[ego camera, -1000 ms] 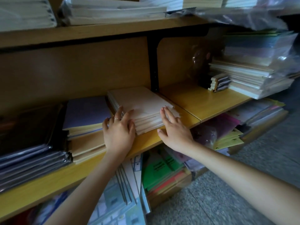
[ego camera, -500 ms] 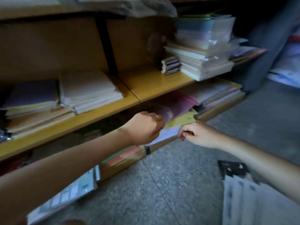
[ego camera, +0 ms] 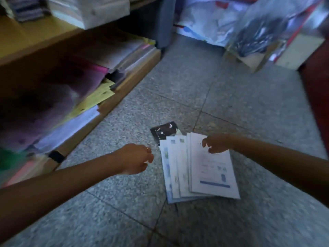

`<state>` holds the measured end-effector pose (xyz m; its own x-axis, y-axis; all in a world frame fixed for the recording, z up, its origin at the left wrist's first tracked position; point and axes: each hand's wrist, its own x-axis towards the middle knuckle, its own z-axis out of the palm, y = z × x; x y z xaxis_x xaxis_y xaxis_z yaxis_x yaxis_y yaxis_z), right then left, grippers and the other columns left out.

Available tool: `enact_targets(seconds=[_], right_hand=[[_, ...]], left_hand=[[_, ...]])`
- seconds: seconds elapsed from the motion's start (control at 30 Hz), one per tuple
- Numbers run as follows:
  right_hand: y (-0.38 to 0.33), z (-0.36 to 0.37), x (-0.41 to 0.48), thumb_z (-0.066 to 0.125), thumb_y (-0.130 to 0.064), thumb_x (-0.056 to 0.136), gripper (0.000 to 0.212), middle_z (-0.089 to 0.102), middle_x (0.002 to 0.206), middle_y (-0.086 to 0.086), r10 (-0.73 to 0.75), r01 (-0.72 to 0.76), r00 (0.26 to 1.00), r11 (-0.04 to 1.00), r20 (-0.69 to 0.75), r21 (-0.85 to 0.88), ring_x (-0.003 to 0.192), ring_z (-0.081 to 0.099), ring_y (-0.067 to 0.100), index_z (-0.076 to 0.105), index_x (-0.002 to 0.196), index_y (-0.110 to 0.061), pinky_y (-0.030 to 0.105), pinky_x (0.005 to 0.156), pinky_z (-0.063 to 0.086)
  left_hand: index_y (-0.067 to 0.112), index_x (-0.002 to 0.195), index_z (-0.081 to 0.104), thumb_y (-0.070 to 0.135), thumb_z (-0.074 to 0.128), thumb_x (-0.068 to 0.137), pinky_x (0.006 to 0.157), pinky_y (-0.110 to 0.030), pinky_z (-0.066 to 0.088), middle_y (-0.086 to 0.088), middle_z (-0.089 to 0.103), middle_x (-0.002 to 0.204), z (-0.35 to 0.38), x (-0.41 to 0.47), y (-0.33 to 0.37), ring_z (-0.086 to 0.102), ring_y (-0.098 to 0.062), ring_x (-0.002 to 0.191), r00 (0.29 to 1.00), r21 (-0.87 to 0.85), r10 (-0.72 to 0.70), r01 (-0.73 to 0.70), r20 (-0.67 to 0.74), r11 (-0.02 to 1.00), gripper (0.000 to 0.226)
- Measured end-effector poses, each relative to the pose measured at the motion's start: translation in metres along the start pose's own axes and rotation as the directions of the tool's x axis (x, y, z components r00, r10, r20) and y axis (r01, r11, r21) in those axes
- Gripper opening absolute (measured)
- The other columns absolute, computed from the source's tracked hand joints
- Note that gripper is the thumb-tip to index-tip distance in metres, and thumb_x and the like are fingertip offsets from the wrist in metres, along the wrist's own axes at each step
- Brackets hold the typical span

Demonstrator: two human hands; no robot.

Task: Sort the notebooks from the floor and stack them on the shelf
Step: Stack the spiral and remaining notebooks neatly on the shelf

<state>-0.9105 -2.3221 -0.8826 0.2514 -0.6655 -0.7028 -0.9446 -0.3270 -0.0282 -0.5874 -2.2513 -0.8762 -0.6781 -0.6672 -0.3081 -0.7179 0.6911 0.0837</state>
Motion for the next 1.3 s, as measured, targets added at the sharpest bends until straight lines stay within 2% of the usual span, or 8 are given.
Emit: enact_targets(seconds=[0.23,0.37,0.53,0.67,0.77,0.9,1.2,1.3], right_hand=[[0.023,0.065,0.037,0.049,-0.051,0.091,0.081,0.019,0.153,0.019,0.447,-0.353,0.878,0.846,-0.171,0.399,0.136,0.031,0.036,0.011,0.149,-0.011,0.042,0.108,0.030],[0.038,0.109,0.039,0.074,-0.058,0.066,0.109,0.029,0.149,0.019,0.703,-0.363,0.692,0.533,-0.162,0.764,0.134,0.035,0.033,0.021,0.145,-0.005,0.041,0.109,0.033],[0.038,0.161,0.019,0.082,-0.055,0.055,0.096,0.055,0.131,0.013,0.708,-0.276,0.706,0.296,-0.016,0.914,0.119,0.052,0.027,0.049,0.130,-0.005,0.033,0.101,0.040],[0.029,0.177,0.009,0.081,-0.070,0.029,0.114,0.059,0.120,0.014,0.802,-0.215,0.594,0.243,-0.071,0.946,0.106,0.059,0.025,0.052,0.118,-0.004,0.037,0.089,0.050],[0.008,0.165,-0.005,0.091,-0.040,0.050,0.096,0.049,0.124,0.015,0.819,-0.227,0.568,0.242,-0.073,0.943,0.111,0.053,0.028,0.039,0.121,-0.001,0.030,0.080,0.043],[-0.011,0.156,-0.017,0.085,-0.040,0.060,0.078,0.050,0.115,0.014,0.805,-0.351,0.509,0.518,-0.305,0.780,0.108,0.049,0.028,0.044,0.114,-0.002,0.035,0.082,0.040],[-0.051,0.136,-0.037,0.054,-0.008,0.093,0.021,0.067,0.098,0.013,0.670,0.383,0.695,-0.034,-0.263,0.923,0.074,0.068,0.019,0.043,0.111,-0.012,0.029,0.058,0.058],[-0.064,0.135,-0.035,0.051,-0.008,0.094,0.023,0.068,0.099,0.011,0.612,0.453,0.754,-0.224,-0.237,0.863,0.072,0.070,0.015,0.046,0.115,-0.014,0.029,0.060,0.058]], left_hand=[[0.003,0.125,0.049,0.002,0.051,0.093,0.076,-0.013,0.040,-0.011,0.049,0.119,0.092,0.069,0.017,0.060,0.000,0.094,0.980,-0.744,-0.177,0.185,0.090,0.642,0.032],[0.006,0.125,0.049,0.008,0.060,0.088,0.089,-0.027,0.040,-0.012,0.040,0.119,0.131,0.089,0.043,0.046,-0.024,0.111,0.968,-0.772,-0.250,0.137,-0.030,0.621,0.039],[0.016,0.126,0.048,0.023,0.063,0.085,0.092,-0.017,0.036,0.001,0.036,0.113,0.144,0.088,0.066,0.044,-0.012,0.111,0.990,-0.829,-0.131,0.031,-0.051,0.558,0.044],[0.019,0.127,0.049,0.032,0.061,0.082,0.092,-0.024,0.040,0.003,0.039,0.114,0.139,0.089,0.069,0.043,-0.014,0.113,0.991,-0.843,-0.127,0.037,-0.037,0.537,0.049],[0.024,0.123,0.046,0.031,0.060,0.082,0.090,-0.022,0.039,0.002,0.040,0.112,0.133,0.088,0.069,0.045,-0.013,0.110,0.990,-0.884,-0.137,0.038,-0.030,0.467,0.044],[0.025,0.114,0.047,0.013,0.065,0.087,0.085,-0.018,0.037,-0.002,0.043,0.111,0.128,0.091,0.071,0.047,-0.015,0.108,0.979,-0.930,-0.198,0.112,0.043,0.349,0.035],[0.016,0.108,0.044,0.015,0.081,0.072,0.070,-0.030,0.052,-0.003,0.053,0.106,0.106,0.083,0.073,0.059,-0.016,0.090,0.852,-0.932,-0.404,0.234,0.333,-0.276,0.052],[0.011,0.117,0.042,0.024,0.087,0.057,0.070,-0.032,0.050,-0.005,0.059,0.105,0.096,0.062,0.061,0.062,-0.020,0.089,0.839,-0.929,-0.424,0.232,0.342,-0.289,0.076]])
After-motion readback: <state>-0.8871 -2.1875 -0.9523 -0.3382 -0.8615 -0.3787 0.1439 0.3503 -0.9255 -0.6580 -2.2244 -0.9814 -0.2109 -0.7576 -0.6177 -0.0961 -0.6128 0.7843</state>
